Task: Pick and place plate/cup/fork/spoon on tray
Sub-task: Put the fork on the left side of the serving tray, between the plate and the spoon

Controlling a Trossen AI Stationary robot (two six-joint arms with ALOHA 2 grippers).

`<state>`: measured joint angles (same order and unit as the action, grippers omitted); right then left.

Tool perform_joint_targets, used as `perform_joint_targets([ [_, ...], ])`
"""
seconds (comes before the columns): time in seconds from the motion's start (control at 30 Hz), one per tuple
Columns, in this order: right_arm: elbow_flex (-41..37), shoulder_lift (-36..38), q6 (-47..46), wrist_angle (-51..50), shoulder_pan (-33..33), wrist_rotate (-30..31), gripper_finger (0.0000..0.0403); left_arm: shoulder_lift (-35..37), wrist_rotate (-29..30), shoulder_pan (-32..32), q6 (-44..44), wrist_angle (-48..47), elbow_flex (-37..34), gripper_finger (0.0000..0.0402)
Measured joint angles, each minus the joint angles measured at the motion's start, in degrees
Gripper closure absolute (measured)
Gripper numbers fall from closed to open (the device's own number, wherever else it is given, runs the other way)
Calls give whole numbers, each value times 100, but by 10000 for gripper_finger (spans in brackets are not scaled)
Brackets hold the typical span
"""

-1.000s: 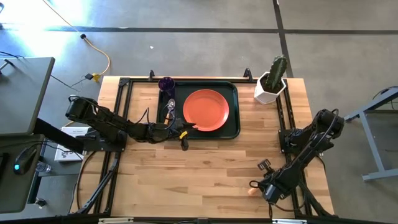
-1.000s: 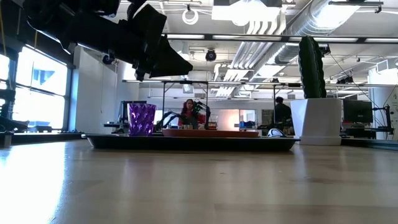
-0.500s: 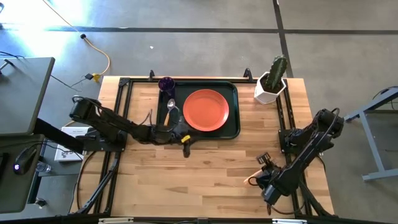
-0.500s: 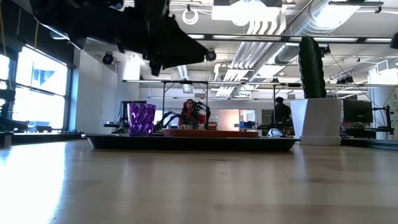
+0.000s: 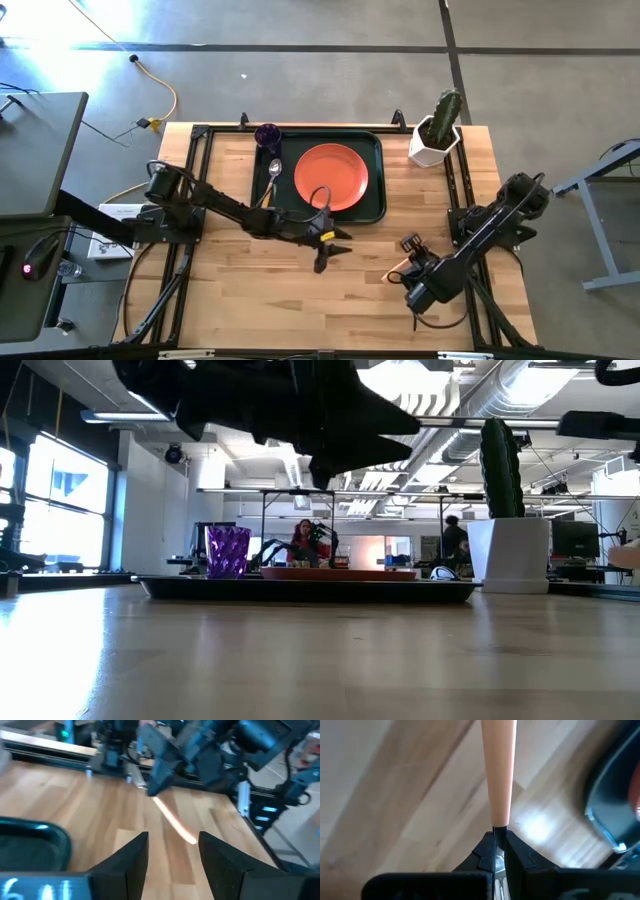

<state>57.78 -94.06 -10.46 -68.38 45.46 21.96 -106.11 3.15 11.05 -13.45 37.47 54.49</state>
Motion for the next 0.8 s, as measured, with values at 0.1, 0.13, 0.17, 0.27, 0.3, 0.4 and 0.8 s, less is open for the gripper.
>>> perform_joint_targets([
  [0.1, 0, 0, 245, -7, -142, 155, 400, -119, -220, 0, -9, -334, 265, 229],
  [0.13, 0, 0, 313, -9, -188, 225, 400, -169, -252, 0, -44, -418, 348, 226],
  [0.17, 0, 2, 394, -9, -238, 290, 400, -214, -255, -9, -90, -504, 423, 224],
  [0.27, 0, 2, 700, -11, -366, 575, 400, -300, -266, -37, -157, -658, 503, 217],
  [0.3, 8, 2, 807, -21, -408, 676, 400, -320, -267, -52, -198, -666, 507, 214],
  [0.4, 125, 4, 1112, -17, -508, 929, 400, -335, -348, -93, -294, -684, 501, 206],
  [0.8, 840, 13, 2239, 458, -1063, 1374, 400, -560, -932, -187, -767, 19, 510, 172],
])
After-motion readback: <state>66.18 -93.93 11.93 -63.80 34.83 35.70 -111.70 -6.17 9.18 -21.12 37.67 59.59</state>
